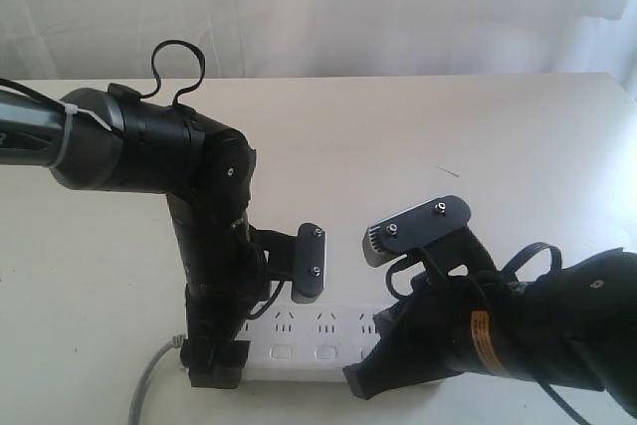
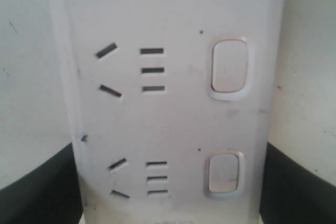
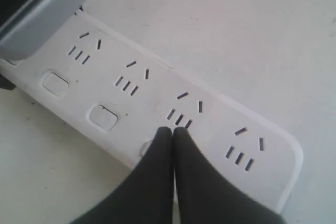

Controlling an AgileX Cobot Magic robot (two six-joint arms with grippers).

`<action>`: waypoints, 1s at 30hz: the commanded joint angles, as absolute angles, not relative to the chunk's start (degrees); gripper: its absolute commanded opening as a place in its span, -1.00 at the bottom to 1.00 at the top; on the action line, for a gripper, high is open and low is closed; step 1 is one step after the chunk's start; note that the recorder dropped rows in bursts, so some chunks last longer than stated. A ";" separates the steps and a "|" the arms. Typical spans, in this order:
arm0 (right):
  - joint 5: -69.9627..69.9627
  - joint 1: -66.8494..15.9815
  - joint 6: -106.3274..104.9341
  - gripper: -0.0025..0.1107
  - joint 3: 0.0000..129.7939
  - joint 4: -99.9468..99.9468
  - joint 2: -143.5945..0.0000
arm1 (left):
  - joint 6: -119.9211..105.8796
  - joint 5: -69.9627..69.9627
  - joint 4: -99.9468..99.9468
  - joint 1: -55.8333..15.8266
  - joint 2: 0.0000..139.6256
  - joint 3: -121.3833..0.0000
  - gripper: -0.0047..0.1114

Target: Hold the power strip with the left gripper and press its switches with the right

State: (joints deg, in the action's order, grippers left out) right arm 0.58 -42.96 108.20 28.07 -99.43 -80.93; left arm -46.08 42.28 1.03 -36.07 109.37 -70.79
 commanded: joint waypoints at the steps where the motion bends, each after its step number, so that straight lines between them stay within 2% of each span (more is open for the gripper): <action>1: 0.00 -42.83 108.75 -0.96 27.85 -99.95 -81.40 | -45.15 44.29 1.62 -36.07 108.53 -70.59 -0.92; 9: -0.43 -42.83 110.94 -0.96 27.94 -99.95 -86.85 | -44.61 43.72 1.62 -36.07 108.53 -70.59 -0.92; 30: -2.80 -42.83 110.75 -0.96 30.23 -99.95 -86.94 | -44.60 44.82 1.62 -36.07 108.53 -70.59 -0.92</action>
State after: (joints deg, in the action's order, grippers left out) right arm -3.02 -42.96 110.92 30.79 -99.43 -86.90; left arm -45.26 42.42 0.85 -36.07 109.37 -70.79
